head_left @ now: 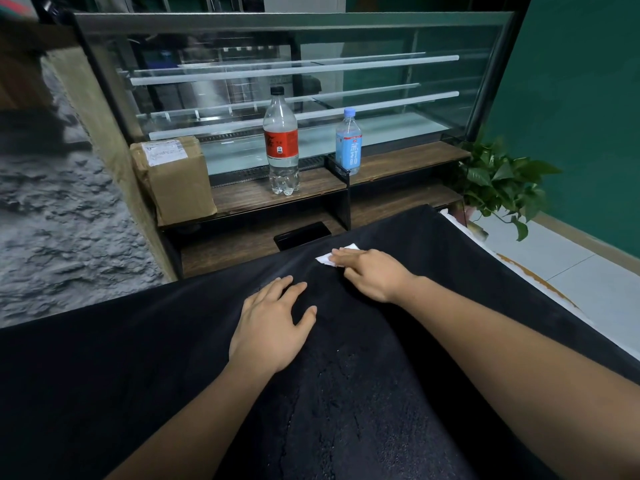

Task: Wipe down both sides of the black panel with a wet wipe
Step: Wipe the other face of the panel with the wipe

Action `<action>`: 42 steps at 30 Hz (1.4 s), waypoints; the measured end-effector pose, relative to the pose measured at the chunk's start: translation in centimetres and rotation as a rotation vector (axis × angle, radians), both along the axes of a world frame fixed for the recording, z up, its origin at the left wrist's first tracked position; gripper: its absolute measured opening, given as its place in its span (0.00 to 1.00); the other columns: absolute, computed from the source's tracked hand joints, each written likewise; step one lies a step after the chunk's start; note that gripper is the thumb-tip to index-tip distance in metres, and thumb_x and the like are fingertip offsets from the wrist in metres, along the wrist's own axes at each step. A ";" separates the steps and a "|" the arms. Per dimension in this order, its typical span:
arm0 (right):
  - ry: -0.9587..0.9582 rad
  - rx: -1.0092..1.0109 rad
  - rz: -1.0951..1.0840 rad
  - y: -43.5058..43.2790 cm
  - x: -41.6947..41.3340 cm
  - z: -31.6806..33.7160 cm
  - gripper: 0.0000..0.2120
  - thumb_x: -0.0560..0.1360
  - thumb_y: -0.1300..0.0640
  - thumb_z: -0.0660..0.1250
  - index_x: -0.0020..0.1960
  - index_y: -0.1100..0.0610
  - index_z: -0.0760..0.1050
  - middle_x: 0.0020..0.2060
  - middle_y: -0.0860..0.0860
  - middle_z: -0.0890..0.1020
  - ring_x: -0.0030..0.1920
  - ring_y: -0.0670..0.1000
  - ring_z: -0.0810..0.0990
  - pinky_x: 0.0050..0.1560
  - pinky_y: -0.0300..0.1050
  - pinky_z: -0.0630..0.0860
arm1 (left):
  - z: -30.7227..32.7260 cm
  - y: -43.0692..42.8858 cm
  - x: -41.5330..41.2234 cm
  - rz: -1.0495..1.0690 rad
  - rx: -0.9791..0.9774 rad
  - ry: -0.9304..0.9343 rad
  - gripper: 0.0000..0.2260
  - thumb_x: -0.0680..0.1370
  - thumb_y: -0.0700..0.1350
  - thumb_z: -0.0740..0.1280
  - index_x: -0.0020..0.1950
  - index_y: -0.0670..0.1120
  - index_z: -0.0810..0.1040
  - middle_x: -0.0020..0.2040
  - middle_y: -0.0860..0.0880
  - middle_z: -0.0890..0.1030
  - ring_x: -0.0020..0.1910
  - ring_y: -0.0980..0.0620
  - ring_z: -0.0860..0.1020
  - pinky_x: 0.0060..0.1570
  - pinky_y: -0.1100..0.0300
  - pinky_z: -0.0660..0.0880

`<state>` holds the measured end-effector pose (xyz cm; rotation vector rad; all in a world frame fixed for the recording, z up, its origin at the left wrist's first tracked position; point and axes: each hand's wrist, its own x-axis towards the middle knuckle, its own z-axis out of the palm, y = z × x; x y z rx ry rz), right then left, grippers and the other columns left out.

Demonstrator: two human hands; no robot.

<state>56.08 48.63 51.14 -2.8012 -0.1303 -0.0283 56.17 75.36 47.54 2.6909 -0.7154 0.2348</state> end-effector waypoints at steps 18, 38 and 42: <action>0.062 -0.066 -0.390 -5.6 3.2 0.5 0.22 0.85 0.55 0.51 0.77 0.58 0.67 0.81 0.55 0.65 0.80 0.56 0.63 0.75 0.53 0.64 | -0.1 -0.1 -0.1 0.009 -0.027 0.015 0.29 0.80 0.71 0.50 0.80 0.64 0.64 0.81 0.62 0.62 0.80 0.57 0.57 0.79 0.54 0.54; 0.006 -0.044 -0.199 6.1 5.0 -0.3 0.22 0.86 0.52 0.52 0.74 0.61 0.71 0.77 0.57 0.69 0.81 0.53 0.61 0.77 0.51 0.62 | 0.0 -0.1 -0.2 0.002 -0.033 0.024 0.28 0.81 0.69 0.52 0.80 0.62 0.66 0.82 0.60 0.62 0.81 0.57 0.57 0.80 0.54 0.53; 0.002 -0.045 -0.073 8.7 5.0 -0.5 0.22 0.87 0.55 0.51 0.76 0.62 0.71 0.81 0.59 0.64 0.83 0.54 0.56 0.79 0.46 0.53 | -0.1 -0.1 -0.2 -0.013 -0.029 0.015 0.28 0.81 0.68 0.52 0.79 0.59 0.68 0.81 0.57 0.64 0.81 0.56 0.58 0.80 0.53 0.53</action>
